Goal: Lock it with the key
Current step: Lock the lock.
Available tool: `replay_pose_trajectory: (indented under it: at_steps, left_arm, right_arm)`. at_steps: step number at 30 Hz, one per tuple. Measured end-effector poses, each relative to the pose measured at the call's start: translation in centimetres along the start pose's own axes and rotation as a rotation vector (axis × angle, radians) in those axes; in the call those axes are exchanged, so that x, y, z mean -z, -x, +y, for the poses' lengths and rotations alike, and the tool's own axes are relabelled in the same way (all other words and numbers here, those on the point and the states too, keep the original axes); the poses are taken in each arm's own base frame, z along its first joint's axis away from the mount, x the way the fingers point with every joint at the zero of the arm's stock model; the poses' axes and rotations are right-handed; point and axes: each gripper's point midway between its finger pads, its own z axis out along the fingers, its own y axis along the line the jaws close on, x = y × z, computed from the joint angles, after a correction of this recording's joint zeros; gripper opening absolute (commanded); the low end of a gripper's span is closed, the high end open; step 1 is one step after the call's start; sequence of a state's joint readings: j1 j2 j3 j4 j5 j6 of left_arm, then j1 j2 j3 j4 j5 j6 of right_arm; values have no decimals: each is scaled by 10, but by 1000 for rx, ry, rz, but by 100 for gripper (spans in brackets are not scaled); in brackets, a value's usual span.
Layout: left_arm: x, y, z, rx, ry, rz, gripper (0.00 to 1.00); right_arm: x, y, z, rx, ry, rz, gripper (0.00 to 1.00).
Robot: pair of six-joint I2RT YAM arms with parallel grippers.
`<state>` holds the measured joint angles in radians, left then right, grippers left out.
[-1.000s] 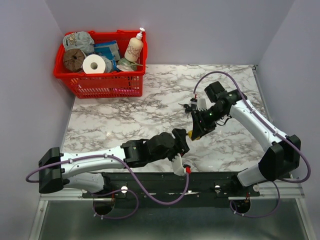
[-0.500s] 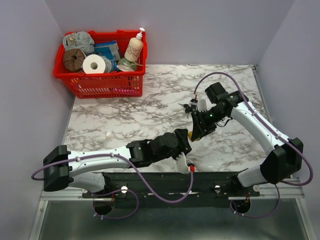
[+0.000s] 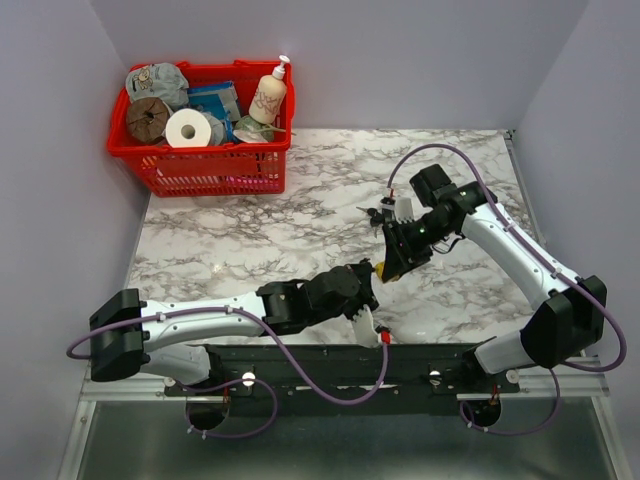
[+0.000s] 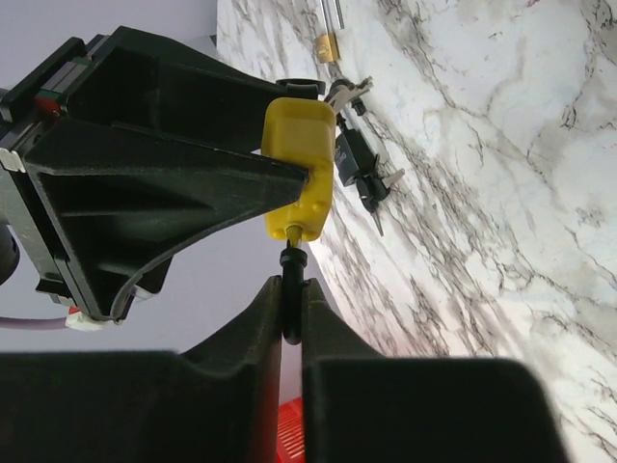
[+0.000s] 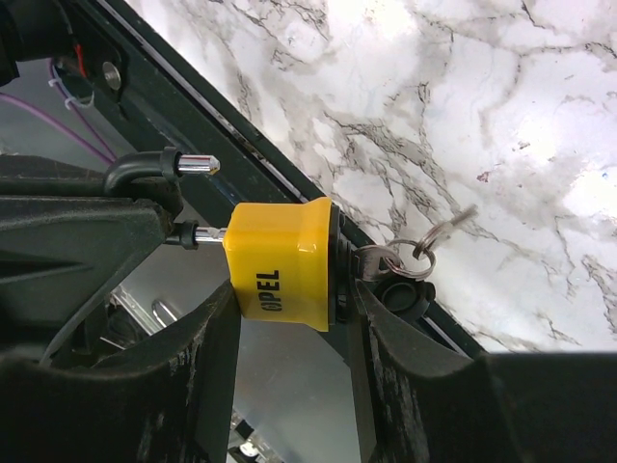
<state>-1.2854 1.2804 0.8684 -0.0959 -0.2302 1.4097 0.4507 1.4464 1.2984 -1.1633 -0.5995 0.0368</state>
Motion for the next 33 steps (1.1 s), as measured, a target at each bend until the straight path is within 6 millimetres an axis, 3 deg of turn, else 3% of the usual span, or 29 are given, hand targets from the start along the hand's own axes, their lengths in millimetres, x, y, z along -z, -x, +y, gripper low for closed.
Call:
replay_pose_trajectory:
  at_steps: [2,3,5,6,7,12,17,20,27,30,33]
  left_arm:
    - [0,-1,-1,2,-1,8,0]
    - [0,-2,-1,3,-1,15,0]
    - [0,-3,-1,9,0,22,0]
    - [0,-3,-1,12,0,23,0]
    - [0,-3,-1,19,1,23,0]
    - [3,-4,-10,62,-29,29,0]
    - [31,-6,-2,167,-12,7,0]
    - [49,-4,16,254,24,-18,0]
    - [105,7,88,611,144,-174,0]
    - [134,12,106,756,163,-269,0]
    - [156,14,117,871,153,-340,0]
  right_arm:
    - [0,1,0,2,0,-4,15]
    - [0,1,0,4,0,-5,37]
    - [0,2,0,10,2,-9,65]
    - [0,3,0,13,5,-10,89]
    - [0,3,1,14,12,-9,100]
    - [14,11,19,103,65,-60,100]
    - [54,25,38,332,26,-255,100]
    - [83,30,49,491,-24,-400,100]
    - [153,29,94,808,-81,-758,100]
    - [172,23,121,948,-25,-800,100]
    - [175,20,134,1046,23,-782,100]
